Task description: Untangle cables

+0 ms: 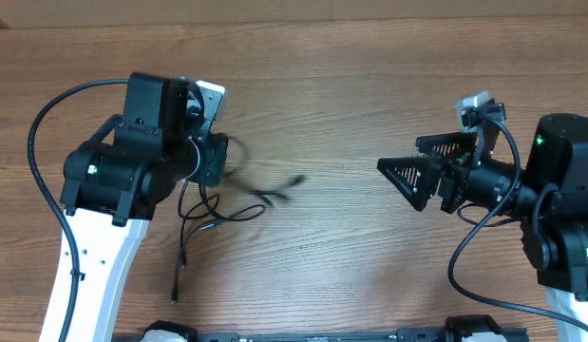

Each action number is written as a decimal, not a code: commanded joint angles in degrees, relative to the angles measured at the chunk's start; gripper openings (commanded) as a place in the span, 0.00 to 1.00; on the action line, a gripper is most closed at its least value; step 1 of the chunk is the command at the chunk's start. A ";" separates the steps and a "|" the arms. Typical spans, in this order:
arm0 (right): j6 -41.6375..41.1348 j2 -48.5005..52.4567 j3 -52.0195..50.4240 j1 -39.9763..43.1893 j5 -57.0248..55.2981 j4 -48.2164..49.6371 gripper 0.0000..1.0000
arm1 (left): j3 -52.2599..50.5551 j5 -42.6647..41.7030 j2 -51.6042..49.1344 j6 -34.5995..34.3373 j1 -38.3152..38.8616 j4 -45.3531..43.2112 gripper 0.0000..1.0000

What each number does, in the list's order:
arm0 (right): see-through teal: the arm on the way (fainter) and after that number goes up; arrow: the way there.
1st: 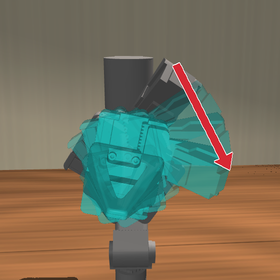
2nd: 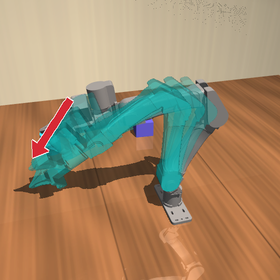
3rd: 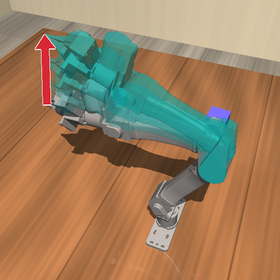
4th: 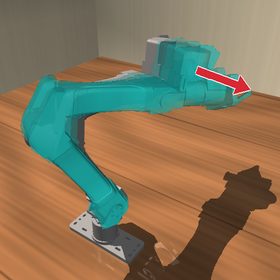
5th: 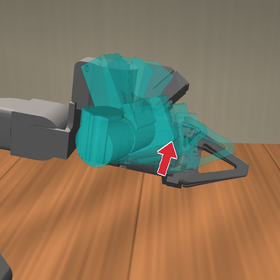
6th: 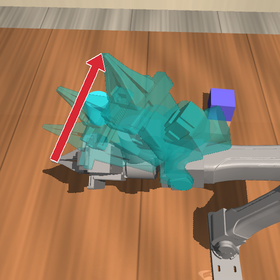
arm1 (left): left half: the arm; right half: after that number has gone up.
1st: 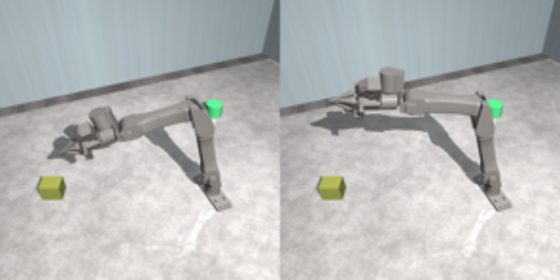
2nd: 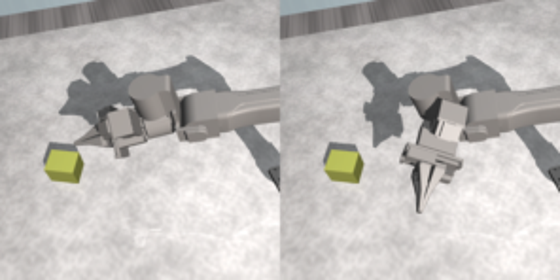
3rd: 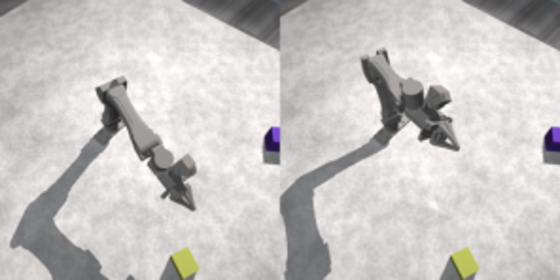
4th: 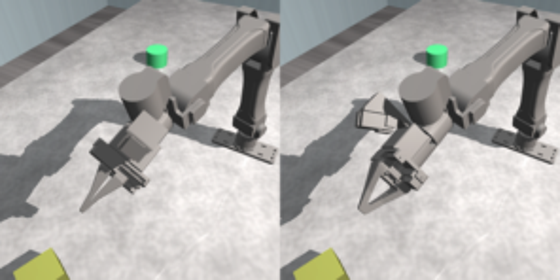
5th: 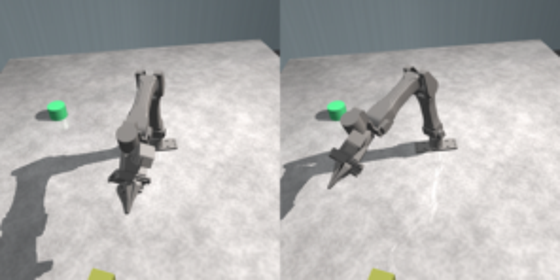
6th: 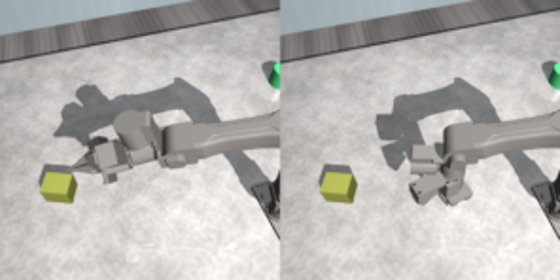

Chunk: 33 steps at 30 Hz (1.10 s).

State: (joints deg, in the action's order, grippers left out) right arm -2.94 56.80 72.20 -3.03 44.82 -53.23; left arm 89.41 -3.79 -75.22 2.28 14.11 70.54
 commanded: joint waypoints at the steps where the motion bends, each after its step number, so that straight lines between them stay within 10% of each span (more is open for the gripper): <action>1: 0.42 -0.42 0.20 0.26 -1.95 -0.20 1.00 | 1.07 -12.41 0.66 5.55 -0.35 -2.40 0.04; 17: 10.97 6.54 0.20 -3.91 1.95 -8.48 1.00 | 1.07 -51.01 0.63 18.93 -0.09 -8.39 0.04; 33: 13.99 16.52 0.20 -10.43 1.44 -7.76 0.85 | 1.07 -56.98 0.66 18.71 5.53 -12.98 0.04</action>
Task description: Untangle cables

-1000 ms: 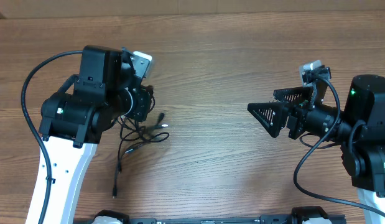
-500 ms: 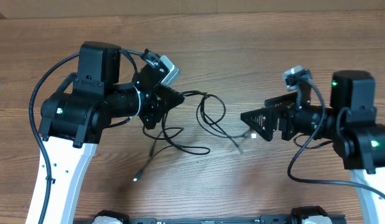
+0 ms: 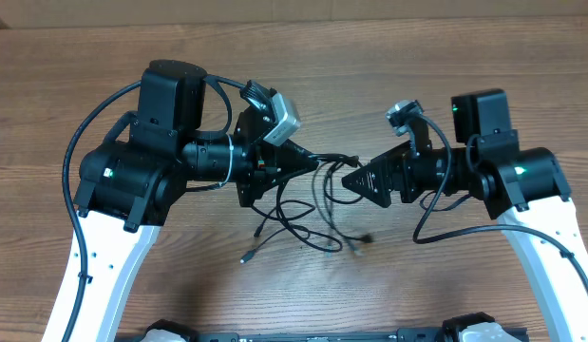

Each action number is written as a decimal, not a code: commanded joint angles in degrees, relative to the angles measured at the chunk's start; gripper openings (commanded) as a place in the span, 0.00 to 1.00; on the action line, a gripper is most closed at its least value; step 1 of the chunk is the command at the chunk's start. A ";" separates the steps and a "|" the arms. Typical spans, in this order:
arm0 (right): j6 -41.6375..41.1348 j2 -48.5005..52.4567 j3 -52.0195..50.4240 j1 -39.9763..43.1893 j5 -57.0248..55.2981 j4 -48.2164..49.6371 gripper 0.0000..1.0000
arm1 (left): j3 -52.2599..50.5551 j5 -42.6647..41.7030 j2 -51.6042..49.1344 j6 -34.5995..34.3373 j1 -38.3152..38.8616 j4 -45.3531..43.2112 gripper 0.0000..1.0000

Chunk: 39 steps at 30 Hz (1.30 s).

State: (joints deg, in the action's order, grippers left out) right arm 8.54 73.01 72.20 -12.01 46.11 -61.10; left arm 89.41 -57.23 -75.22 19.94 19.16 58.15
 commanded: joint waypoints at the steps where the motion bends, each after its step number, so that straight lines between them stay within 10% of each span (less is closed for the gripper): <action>1: 2.51 0.42 0.20 -1.88 -0.66 0.13 0.80 | 1.07 -4.22 0.66 1.05 0.48 -0.63 0.04; 3: 2.49 0.42 0.20 -2.19 -2.12 0.09 0.69 | 1.07 -5.77 0.66 1.07 0.48 -0.85 0.04; 7: 2.45 0.42 0.20 -2.19 -4.09 0.02 0.05 | 1.07 -7.34 0.66 1.07 0.48 -1.31 0.04; 13: -0.81 0.42 0.20 -2.01 -13.57 -3.74 0.04 | 1.07 -4.09 0.68 -0.42 0.31 -1.44 0.04; 25: -34.32 0.42 0.17 -0.59 -50.03 -8.61 0.04 | 1.07 6.23 2.03 -7.32 -4.46 -1.33 0.04; 35: -35.76 0.42 0.17 7.43 -50.77 -11.56 0.04 | 1.07 6.21 7.23 -7.30 -11.80 -1.29 0.04; 39: -35.67 0.42 0.17 9.46 -50.80 -11.63 0.19 | 1.09 6.25 9.62 -7.30 -14.05 -1.46 0.04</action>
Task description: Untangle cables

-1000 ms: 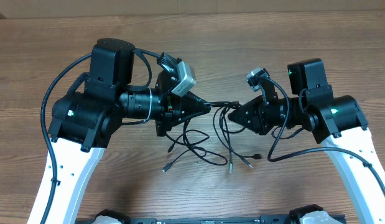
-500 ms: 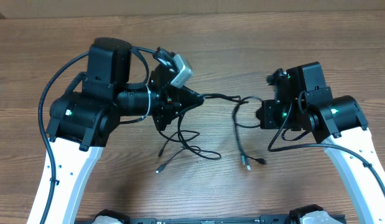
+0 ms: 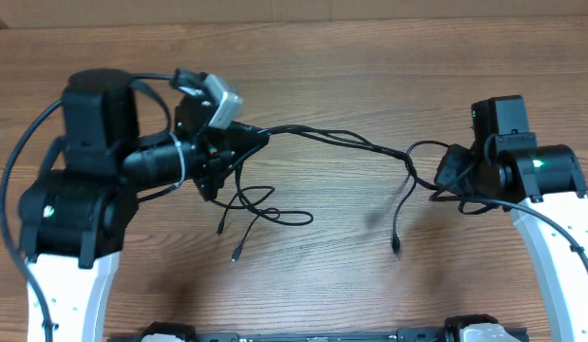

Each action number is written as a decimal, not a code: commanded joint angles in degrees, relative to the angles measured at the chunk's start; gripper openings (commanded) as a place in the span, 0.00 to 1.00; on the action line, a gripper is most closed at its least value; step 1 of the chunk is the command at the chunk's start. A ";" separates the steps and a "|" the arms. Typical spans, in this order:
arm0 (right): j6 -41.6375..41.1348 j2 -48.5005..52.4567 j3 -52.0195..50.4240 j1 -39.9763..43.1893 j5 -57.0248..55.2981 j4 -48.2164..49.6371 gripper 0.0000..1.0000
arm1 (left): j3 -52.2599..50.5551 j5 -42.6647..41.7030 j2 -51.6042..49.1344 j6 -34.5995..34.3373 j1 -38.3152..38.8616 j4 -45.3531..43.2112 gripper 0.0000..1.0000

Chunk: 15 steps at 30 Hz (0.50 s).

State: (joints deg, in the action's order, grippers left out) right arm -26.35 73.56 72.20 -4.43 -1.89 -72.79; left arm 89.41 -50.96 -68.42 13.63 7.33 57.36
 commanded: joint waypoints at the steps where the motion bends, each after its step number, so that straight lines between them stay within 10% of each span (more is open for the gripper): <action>1: -0.59 -0.13 0.17 2.23 -2.84 0.04 0.20 | 1.07 0.00 3.23 -0.98 -2.73 -0.70 0.04; 8: -0.22 -0.13 0.17 2.80 -3.19 0.04 0.55 | 1.09 -0.04 5.03 -1.01 -5.92 -0.68 0.04; 15: -0.22 -0.13 0.17 2.80 -3.26 -0.15 0.68 | 1.09 -0.04 6.08 -1.01 -7.45 -0.79 0.04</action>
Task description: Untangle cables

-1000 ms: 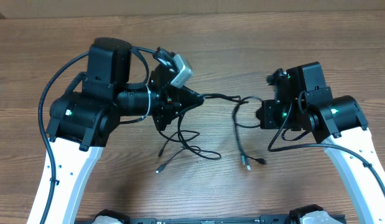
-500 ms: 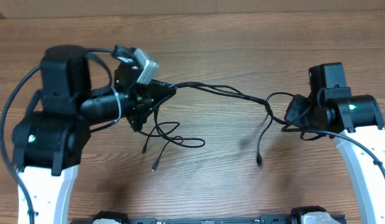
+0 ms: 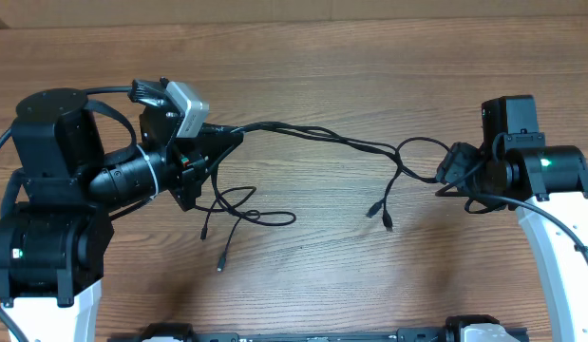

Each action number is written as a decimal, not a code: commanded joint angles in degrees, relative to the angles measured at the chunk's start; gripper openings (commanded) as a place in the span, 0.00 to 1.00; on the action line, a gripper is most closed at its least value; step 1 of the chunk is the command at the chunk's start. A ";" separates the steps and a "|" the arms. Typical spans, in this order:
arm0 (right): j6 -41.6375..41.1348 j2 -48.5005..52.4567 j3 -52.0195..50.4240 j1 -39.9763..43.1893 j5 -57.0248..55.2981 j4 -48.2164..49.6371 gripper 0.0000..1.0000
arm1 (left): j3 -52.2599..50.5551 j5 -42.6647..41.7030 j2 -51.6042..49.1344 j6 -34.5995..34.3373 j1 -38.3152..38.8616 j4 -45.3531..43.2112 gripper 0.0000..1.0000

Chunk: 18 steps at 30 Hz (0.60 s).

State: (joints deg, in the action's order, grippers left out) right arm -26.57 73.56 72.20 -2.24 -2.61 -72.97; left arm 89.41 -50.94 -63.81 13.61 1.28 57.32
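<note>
Thin black cables point(image 3: 322, 135) run in a stretched bundle across the wooden table between my two grippers. At its left end my left gripper point(image 3: 232, 134) is shut on the bundle, with loose loops point(image 3: 251, 215) and plug ends point(image 3: 220, 267) lying below it. At the right end my right gripper point(image 3: 445, 172) is shut on the bundle beside a small loop point(image 3: 419, 144). Two short plug ends point(image 3: 379, 211) trail from the bundle left of the right gripper. The fingers of both grippers are partly hidden by their wrists.
The brown wooden table point(image 3: 303, 57) fills the view. The left arm's black and white body point(image 3: 56, 237) covers the left side, and the right arm point(image 3: 550, 190) stands at the right edge. Black fixtures sit along the front edge point(image 3: 303, 334).
My left gripper has moved further left with its end of the cables. The bundle spans a longer stretch. Two plug ends now trail near the middle right, where one hung before.
My left gripper was over a tangled heap at the left while the right stood open far to the right. Then both met at the table's middle on the cables. Then they stood apart with the bundle stretched between them, and now stand wider apart.
</note>
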 commanded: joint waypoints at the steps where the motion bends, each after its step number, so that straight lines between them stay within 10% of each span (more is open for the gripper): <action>1: 0.00 -0.13 0.17 0.61 -2.62 -0.04 0.70 | 1.09 -0.07 1.64 -0.98 -1.75 -0.74 0.04; 18: 0.07 -0.13 0.07 1.27 -6.40 -1.99 1.00 | 1.09 0.13 3.37 -0.96 -6.69 -0.66 0.04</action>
State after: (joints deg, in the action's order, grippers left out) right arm -26.48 73.56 72.20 -1.85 -5.69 -74.78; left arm 89.41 -50.96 -61.49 13.61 -4.56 57.39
